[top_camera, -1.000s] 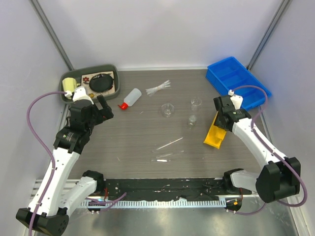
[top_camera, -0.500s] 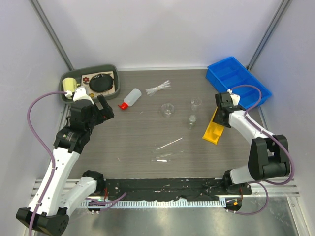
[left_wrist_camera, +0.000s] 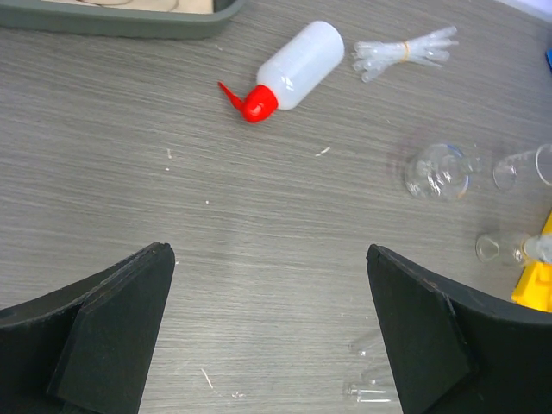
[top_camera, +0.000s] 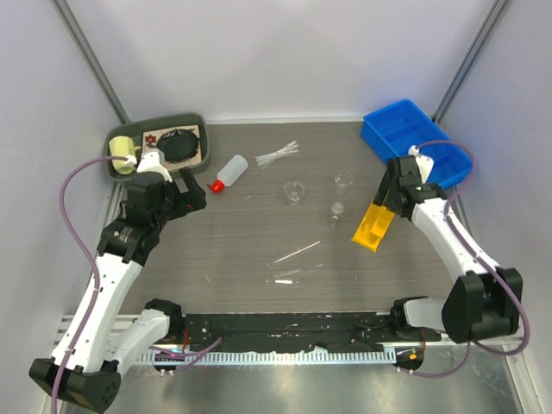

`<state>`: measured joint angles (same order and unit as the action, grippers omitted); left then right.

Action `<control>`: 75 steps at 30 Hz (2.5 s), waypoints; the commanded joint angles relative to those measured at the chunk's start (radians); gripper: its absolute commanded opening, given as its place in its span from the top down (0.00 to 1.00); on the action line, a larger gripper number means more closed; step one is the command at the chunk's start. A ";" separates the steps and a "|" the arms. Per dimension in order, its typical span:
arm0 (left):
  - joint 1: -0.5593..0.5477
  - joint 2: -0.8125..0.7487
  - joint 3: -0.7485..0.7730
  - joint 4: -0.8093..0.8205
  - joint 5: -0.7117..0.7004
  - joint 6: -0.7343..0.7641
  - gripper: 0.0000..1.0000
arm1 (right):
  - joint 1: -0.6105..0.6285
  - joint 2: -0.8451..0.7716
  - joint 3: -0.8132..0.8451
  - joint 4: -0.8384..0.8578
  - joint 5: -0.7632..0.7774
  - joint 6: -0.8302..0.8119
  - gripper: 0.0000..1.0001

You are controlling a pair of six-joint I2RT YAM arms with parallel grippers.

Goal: Organize the chemistry lab equipment

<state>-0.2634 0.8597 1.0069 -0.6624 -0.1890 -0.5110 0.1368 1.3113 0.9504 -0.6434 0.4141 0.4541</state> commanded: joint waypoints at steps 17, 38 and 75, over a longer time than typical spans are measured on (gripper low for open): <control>-0.549 0.407 0.173 -0.020 -0.067 0.247 0.02 | 0.529 -0.233 0.320 -0.262 0.011 0.038 0.18; -0.672 0.786 0.108 0.259 -0.011 0.341 0.07 | 0.758 -0.420 0.151 -0.272 0.025 0.118 0.18; -0.705 0.912 0.045 0.276 0.132 0.348 0.58 | 0.761 -0.457 0.025 -0.211 0.003 0.126 0.18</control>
<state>-0.9489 1.7718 1.0718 -0.3904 -0.0414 -0.1745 0.8902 0.8814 0.9855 -0.8909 0.4160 0.5686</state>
